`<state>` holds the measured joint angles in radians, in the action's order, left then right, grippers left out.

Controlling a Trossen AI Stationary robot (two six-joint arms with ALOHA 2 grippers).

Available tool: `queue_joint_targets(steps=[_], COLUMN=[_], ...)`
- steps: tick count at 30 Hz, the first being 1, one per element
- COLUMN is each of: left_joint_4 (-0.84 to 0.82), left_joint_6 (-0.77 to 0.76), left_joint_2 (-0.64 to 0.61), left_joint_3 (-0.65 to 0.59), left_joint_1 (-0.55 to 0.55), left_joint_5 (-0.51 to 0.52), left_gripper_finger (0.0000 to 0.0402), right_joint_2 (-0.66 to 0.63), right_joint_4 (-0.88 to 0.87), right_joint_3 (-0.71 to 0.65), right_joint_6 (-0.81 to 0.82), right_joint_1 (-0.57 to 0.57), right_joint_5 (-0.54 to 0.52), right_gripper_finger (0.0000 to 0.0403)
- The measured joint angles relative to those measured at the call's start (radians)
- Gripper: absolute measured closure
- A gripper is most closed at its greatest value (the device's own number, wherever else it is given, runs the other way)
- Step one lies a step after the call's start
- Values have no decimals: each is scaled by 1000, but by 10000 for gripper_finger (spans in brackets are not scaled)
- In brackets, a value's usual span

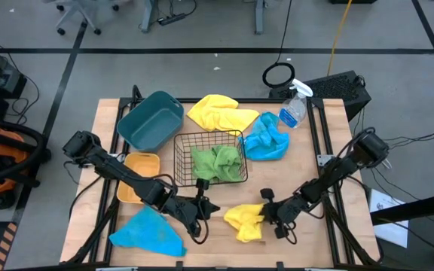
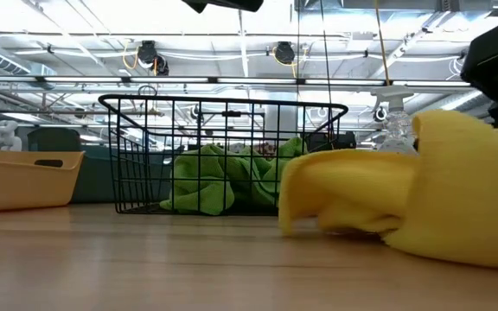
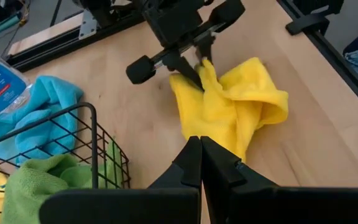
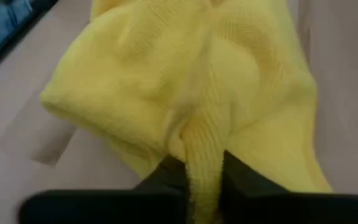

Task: Sort microfiber towel by color & place in baskets
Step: Put the bottom yellow microfiber towel into the blue bin

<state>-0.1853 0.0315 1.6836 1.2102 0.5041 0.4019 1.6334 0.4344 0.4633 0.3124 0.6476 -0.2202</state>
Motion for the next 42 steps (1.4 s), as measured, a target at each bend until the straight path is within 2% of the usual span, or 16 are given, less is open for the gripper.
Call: queue_joint_targets(steps=[2,7,11,17,20,22,27,36,42], left_joint_4=[3,36,102,326,406,442,509,576,571], left_joint_6=[0,0,15,67,134,166,189,186,122], left_joint_2=[0,0,0,-1,5,6,29,94,95], left_joint_3=[0,0,0,0,1,1,2,1,1], left_joint_1=[-2,-14,-30,-72,-87,-89,-92,-92,-77], left_joint_5=[0,0,0,19,48,70,71,59,58], left_gripper_finger=[398,398,398,384,358,337,283,177,124], right_joint_2=[-26,-132,-228,-384,-455,-494,-567,-541,-537], right_joint_4=[-20,-93,-203,-407,-495,-540,-547,-644,-653], right_joint_3=[6,38,66,141,192,215,227,226,226], right_joint_6=[-39,-96,-155,-268,-284,-302,-341,-295,-321], right_joint_1=[1,2,2,2,2,2,2,2,1], right_joint_5=[-1,-9,-26,-184,-271,-292,-351,-400,-465], right_gripper_finger=[387,368,379,395,389,385,383,381,381])
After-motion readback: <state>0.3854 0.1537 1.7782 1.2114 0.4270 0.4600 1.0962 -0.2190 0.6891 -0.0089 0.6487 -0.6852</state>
